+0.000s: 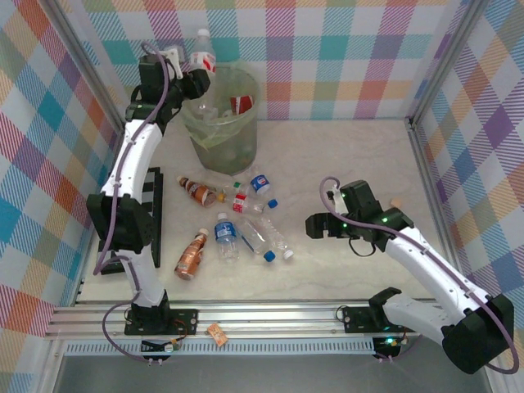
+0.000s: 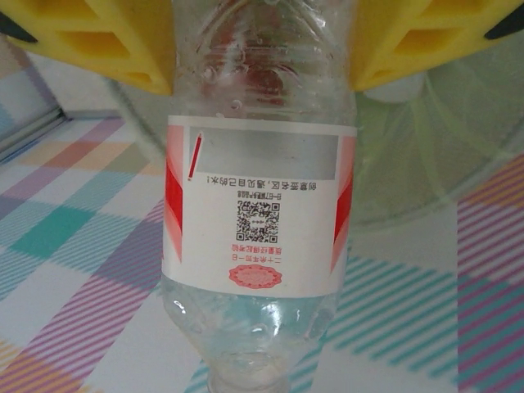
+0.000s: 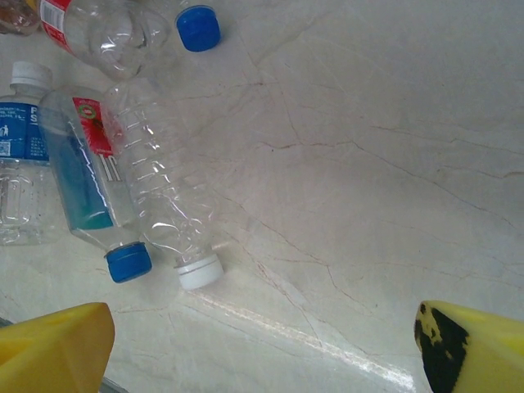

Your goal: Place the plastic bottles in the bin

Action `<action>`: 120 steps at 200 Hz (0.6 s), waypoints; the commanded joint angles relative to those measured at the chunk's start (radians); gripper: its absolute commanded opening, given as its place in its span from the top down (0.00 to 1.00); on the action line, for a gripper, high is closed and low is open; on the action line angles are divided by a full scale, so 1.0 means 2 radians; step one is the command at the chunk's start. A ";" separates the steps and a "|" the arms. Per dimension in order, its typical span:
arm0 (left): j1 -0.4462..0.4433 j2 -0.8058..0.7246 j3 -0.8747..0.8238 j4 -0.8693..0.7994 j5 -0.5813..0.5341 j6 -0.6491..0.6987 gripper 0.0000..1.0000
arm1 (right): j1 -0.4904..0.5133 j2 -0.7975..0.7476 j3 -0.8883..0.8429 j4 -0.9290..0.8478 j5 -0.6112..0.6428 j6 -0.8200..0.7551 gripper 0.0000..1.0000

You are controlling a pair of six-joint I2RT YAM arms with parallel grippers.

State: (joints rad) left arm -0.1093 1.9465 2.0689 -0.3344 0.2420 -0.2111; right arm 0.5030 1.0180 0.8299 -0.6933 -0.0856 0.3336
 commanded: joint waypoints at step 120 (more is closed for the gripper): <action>-0.007 -0.007 -0.048 -0.014 -0.004 0.050 0.15 | -0.001 -0.004 -0.010 -0.008 0.006 0.004 0.06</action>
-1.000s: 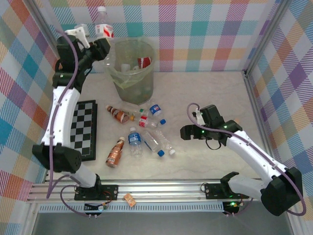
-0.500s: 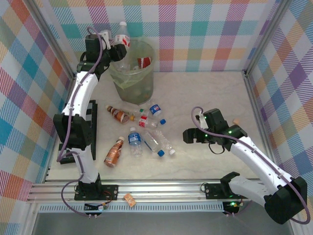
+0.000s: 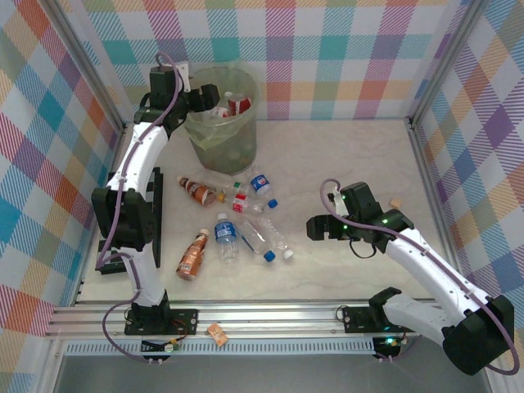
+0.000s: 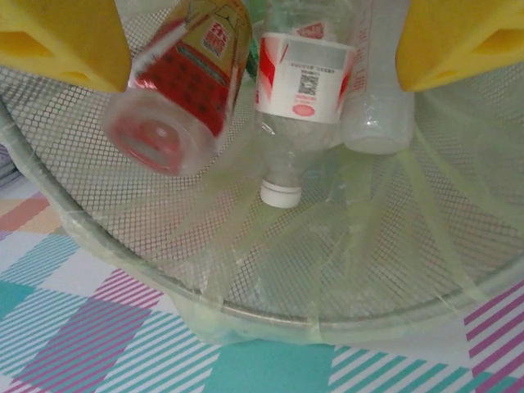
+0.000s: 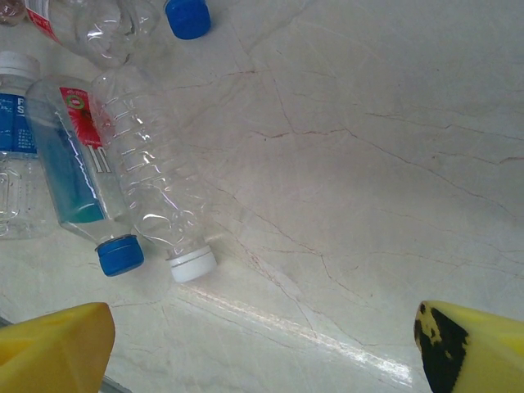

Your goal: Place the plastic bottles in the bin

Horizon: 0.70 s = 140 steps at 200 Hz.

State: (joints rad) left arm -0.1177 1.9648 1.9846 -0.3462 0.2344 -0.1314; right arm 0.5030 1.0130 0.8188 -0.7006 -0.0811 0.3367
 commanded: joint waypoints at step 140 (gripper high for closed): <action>-0.010 -0.172 -0.013 -0.095 -0.017 0.060 0.09 | -0.001 0.037 0.017 0.017 -0.008 -0.004 0.06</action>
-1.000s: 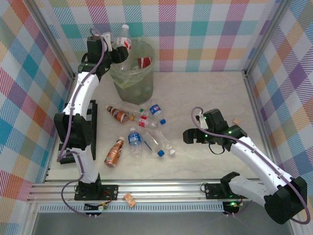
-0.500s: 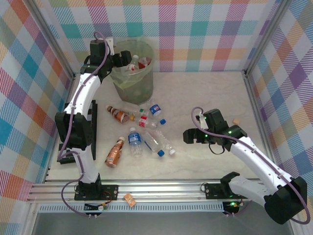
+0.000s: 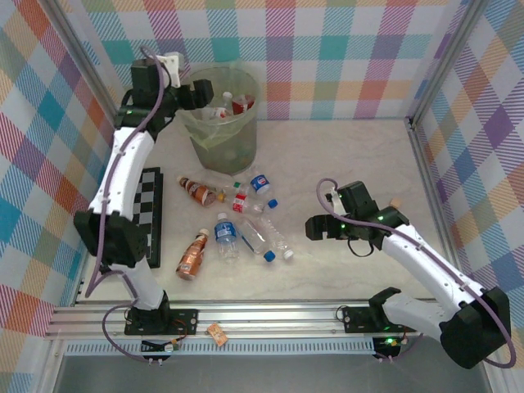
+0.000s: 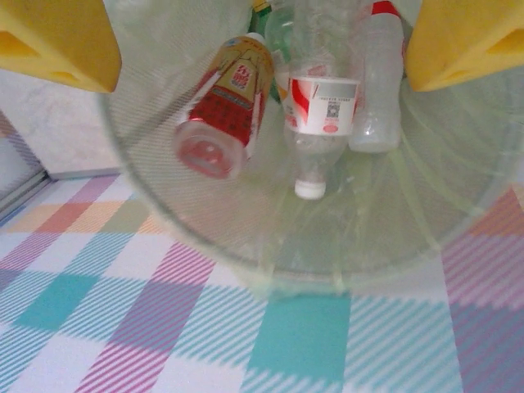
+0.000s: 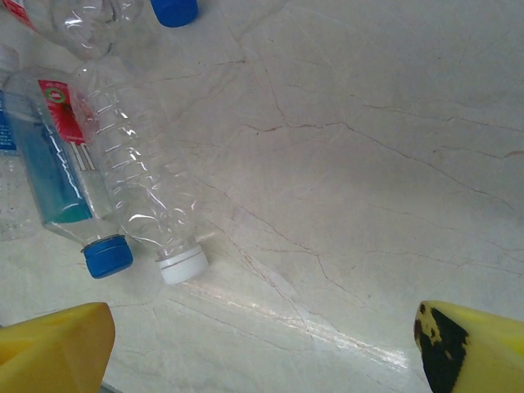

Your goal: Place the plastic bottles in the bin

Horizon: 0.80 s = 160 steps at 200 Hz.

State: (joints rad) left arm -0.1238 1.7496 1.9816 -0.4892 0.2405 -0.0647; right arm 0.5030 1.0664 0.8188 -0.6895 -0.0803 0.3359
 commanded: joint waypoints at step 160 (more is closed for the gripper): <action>-0.093 -0.392 -0.586 -0.158 -0.172 -0.214 0.09 | -0.006 0.118 0.048 0.065 -0.015 -0.042 0.05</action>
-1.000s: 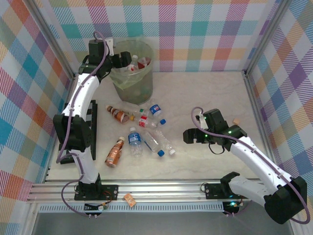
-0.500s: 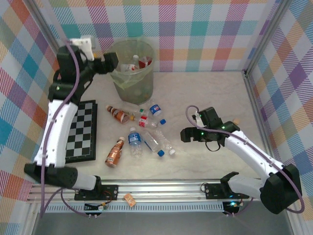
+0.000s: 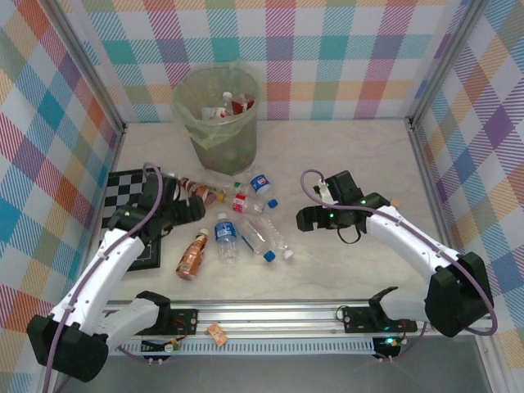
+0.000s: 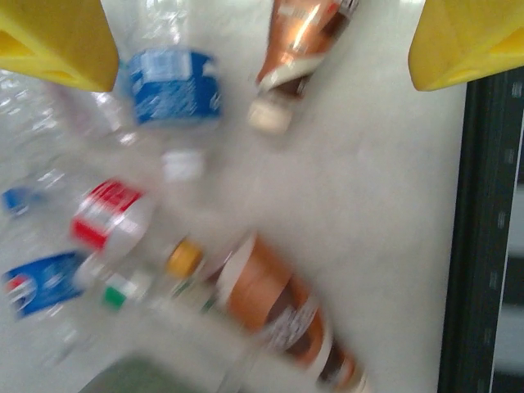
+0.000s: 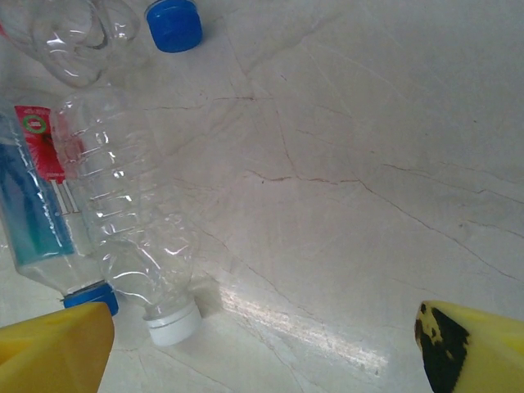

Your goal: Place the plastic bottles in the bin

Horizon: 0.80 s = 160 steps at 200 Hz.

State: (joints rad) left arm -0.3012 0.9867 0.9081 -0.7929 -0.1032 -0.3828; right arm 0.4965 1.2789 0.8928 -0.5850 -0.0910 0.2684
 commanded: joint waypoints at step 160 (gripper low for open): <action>-0.048 0.001 -0.209 0.077 0.012 -0.150 0.26 | -0.003 0.048 0.024 0.026 -0.021 0.004 0.05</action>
State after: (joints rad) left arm -0.3859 0.9928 0.4931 -0.6815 -0.0574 -0.6521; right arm 0.4965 1.3647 0.9184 -0.5587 -0.1059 0.2703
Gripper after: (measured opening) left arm 0.806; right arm 0.946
